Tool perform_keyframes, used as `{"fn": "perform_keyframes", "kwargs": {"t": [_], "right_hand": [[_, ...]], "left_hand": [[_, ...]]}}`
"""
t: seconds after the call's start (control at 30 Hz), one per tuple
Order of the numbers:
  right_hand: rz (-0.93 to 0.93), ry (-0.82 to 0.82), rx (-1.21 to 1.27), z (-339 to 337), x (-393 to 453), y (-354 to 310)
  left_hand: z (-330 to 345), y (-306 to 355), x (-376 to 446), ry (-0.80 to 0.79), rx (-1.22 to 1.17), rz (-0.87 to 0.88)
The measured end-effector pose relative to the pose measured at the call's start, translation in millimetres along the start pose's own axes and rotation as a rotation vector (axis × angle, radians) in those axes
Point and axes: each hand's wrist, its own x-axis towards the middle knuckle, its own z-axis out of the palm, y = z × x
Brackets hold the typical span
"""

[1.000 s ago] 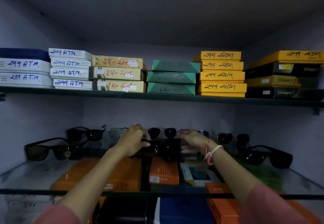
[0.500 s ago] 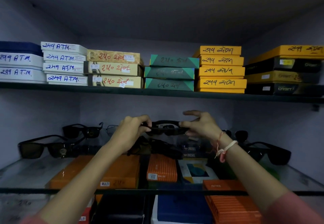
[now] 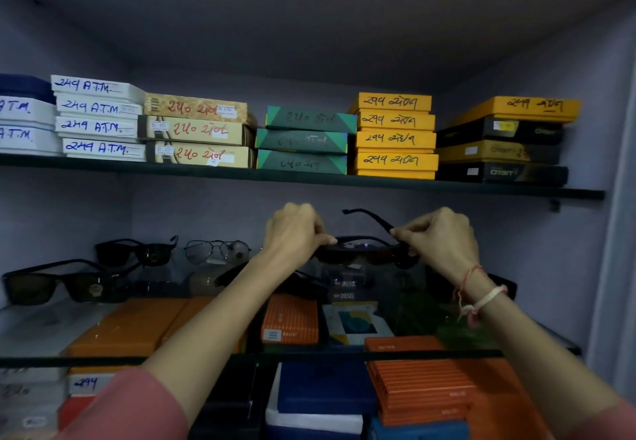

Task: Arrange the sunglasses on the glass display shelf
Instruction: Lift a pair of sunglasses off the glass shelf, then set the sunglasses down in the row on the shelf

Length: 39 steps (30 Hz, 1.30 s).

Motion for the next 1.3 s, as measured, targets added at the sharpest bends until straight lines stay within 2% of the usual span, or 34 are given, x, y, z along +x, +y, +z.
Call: {"fn": "perform_keyframes", "kwargs": {"t": [0.2,0.33,0.53,0.97,1.13,1.23,1.3], "right_hand": [[0.092,-0.008,-0.122,-10.9,2.5,23.7],[0.122,-0.102,-0.173,-3.0,4.8,32.3],[0.087,-0.2,-0.261,19.4,8.2,41.6],[0.031,-0.326,-0.486,35.3,17.7,38.3],[-0.083,-0.268,-0.648,47.3,19.0,21.4],[-0.133,-0.22,-0.472,59.2,15.7,-3.1],[-0.168,-0.274,-0.323,70.6,10.8,-23.8]], "left_hand": [[28.5,24.1,9.6,0.018,0.099,-0.046],[42.9,25.3,14.5,-0.06,0.022,-0.186],[53.2,24.5,19.0,-0.222,0.017,-0.292],[69.8,9.1,33.6,-0.368,0.017,-0.267],[49.8,-25.0,31.7,-0.245,0.066,-0.258],[33.8,-54.2,26.4,-0.144,0.245,-0.279],[25.1,-73.1,22.4,-0.157,0.4,-0.32]]}}
